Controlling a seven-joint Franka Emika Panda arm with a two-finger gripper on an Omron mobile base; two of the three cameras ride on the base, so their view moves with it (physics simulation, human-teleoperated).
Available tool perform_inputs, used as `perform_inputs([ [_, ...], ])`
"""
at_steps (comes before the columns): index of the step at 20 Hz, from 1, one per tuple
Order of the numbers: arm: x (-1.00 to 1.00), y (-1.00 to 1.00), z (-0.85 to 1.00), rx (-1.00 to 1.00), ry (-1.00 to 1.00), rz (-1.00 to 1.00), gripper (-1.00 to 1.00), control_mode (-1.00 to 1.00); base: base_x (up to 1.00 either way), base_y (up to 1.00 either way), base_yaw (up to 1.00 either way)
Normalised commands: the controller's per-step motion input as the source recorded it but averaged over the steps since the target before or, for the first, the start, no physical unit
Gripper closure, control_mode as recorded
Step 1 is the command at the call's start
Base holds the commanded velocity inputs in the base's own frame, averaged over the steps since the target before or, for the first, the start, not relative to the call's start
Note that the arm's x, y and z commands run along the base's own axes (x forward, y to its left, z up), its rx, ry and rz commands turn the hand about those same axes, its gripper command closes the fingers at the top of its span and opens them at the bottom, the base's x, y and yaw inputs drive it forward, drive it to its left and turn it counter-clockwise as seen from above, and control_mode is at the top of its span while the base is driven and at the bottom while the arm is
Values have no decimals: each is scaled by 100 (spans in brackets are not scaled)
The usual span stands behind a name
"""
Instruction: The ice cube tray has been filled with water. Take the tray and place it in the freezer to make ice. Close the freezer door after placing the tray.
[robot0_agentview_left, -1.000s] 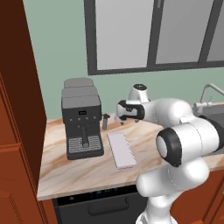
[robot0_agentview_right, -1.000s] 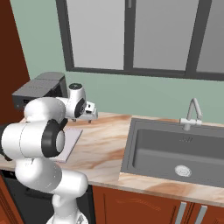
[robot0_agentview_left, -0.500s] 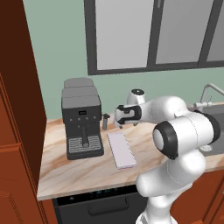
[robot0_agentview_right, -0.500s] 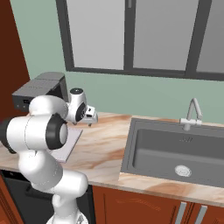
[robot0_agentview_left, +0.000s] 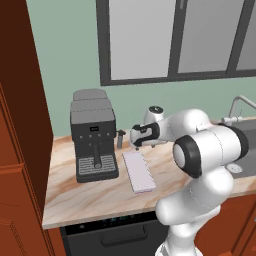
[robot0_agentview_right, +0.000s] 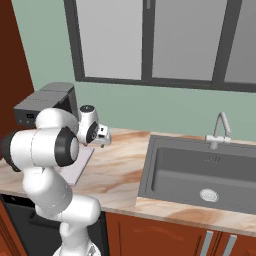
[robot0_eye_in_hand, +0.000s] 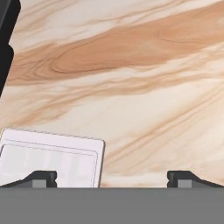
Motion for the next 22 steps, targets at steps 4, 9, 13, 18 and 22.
perform_inputs([
  [4,22,0,-5,0,0,0,-100,-100,0,0,0],
  [9,38,0,-4,1,0,-4,-100,-100,0,0,0],
  [13,33,0,-12,0,0,-3,-100,-100,0,0,0],
  [18,9,1,-24,0,0,0,-100,-100,0,0,0],
  [22,0,4,-31,0,0,0,-100,-100,0,0,0],
])
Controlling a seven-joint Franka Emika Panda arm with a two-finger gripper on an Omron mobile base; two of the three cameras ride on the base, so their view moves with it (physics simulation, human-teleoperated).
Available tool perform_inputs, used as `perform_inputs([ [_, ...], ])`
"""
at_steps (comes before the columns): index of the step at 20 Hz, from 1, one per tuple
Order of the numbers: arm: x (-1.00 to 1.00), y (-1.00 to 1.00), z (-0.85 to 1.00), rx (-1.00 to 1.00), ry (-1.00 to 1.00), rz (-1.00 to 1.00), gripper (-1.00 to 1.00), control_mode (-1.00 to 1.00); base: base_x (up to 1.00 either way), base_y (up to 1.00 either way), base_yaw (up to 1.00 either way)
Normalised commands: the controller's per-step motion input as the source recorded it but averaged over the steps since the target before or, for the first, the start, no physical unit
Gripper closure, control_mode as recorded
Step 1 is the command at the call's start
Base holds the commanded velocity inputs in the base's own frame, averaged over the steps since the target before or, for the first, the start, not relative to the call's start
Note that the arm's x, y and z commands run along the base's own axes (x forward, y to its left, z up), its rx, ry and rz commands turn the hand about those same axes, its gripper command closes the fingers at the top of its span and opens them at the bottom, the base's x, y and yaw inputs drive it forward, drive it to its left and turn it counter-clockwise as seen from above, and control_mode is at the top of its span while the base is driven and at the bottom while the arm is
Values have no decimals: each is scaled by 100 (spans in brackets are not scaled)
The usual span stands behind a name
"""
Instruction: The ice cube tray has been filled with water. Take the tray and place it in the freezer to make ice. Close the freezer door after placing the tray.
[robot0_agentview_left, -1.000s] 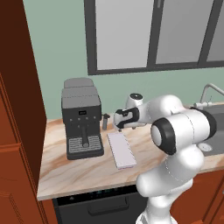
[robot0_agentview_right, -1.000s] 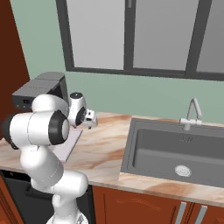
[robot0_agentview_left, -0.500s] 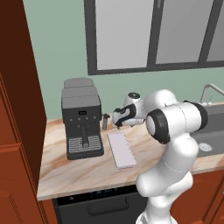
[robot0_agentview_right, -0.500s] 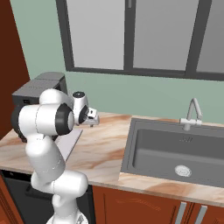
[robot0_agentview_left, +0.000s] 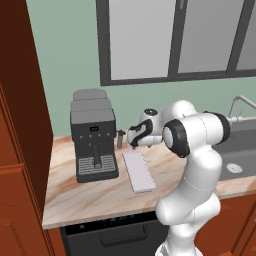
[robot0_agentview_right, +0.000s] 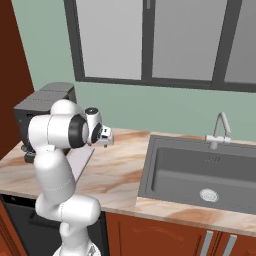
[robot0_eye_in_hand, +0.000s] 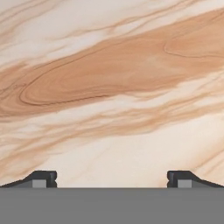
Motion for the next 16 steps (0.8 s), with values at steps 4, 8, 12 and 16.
perform_inputs([
  [4,0,4,-29,0,0,0,-100,-100,0,0,0],
  [8,0,6,-24,0,0,0,-100,-100,0,0,0],
  [12,-3,7,-21,0,0,0,-100,-100,0,0,0],
  [16,-18,8,-19,0,0,0,-100,-100,0,0,0],
])
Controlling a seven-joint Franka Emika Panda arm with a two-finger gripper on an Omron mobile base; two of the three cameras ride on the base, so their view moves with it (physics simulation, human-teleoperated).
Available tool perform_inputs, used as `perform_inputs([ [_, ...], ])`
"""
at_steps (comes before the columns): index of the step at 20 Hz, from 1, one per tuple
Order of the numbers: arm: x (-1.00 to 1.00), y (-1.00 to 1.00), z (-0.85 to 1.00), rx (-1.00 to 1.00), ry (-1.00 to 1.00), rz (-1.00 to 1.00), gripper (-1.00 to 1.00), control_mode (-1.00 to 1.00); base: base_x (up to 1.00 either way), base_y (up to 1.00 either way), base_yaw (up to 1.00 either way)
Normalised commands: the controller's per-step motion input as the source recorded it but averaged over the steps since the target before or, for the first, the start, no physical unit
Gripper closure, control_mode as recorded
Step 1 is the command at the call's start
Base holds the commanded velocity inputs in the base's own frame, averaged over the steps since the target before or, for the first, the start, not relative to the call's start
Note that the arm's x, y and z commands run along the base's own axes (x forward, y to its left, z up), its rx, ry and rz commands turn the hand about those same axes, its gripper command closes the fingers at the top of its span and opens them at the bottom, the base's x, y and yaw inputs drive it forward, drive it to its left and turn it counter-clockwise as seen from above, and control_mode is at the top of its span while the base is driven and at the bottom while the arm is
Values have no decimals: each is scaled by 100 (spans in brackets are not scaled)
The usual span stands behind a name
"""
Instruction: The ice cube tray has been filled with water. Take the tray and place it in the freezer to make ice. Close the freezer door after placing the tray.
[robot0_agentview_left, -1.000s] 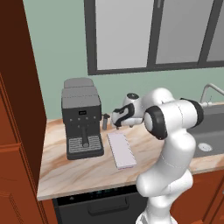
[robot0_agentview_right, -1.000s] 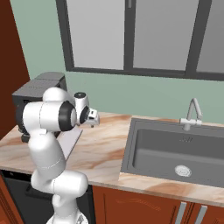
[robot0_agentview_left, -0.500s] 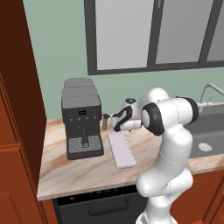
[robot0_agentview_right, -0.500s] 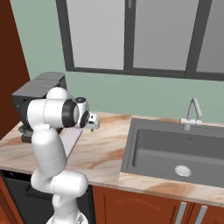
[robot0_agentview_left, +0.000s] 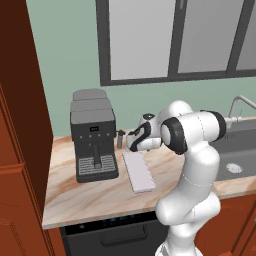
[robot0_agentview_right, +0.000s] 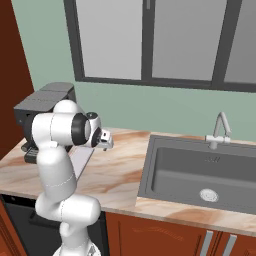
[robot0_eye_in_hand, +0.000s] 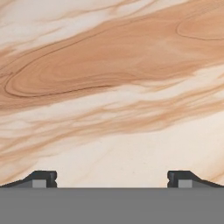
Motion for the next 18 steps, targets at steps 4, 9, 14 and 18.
perform_inputs([
  [4,-22,8,-16,0,0,0,-100,-100,0,0,0],
  [9,-29,10,-17,0,0,0,-100,-100,0,0,0],
  [14,-30,11,-18,0,0,0,-100,-100,0,0,0],
  [18,-34,8,-19,0,0,0,-100,-100,0,0,0],
])
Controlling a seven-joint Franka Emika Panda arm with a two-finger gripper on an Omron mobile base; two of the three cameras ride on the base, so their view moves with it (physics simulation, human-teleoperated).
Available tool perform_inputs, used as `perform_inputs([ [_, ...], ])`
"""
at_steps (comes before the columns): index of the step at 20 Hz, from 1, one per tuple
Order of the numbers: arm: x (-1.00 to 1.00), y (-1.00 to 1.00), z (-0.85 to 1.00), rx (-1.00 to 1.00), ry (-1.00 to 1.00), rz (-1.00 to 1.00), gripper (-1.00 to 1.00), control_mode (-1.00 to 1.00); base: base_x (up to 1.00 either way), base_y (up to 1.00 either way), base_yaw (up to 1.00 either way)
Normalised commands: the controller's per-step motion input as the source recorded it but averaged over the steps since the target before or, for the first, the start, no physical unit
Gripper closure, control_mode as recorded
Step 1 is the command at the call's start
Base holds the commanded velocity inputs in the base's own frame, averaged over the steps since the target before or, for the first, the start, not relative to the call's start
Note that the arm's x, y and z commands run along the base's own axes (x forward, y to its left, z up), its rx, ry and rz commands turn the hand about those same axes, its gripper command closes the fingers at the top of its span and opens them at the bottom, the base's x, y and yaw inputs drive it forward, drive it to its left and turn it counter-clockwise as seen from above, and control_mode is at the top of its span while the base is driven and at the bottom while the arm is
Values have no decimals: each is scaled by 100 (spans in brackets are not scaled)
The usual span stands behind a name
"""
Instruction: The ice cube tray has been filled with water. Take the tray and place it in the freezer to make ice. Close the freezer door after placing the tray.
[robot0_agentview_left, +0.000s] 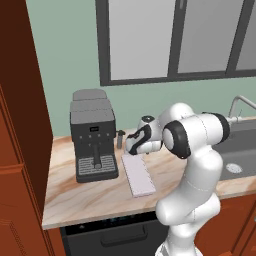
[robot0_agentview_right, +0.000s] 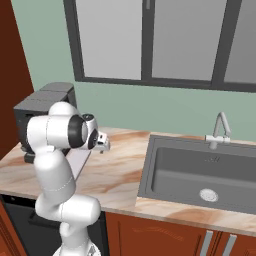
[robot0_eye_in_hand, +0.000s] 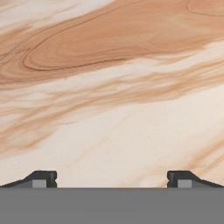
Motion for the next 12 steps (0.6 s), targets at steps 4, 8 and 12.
perform_inputs([
  [4,-44,3,-20,0,-1,0,-100,-100,0,0,0],
  [8,-53,0,-19,0,-6,0,-100,-100,0,0,0],
  [12,-52,0,-16,0,-7,0,-100,-100,0,0,0],
])
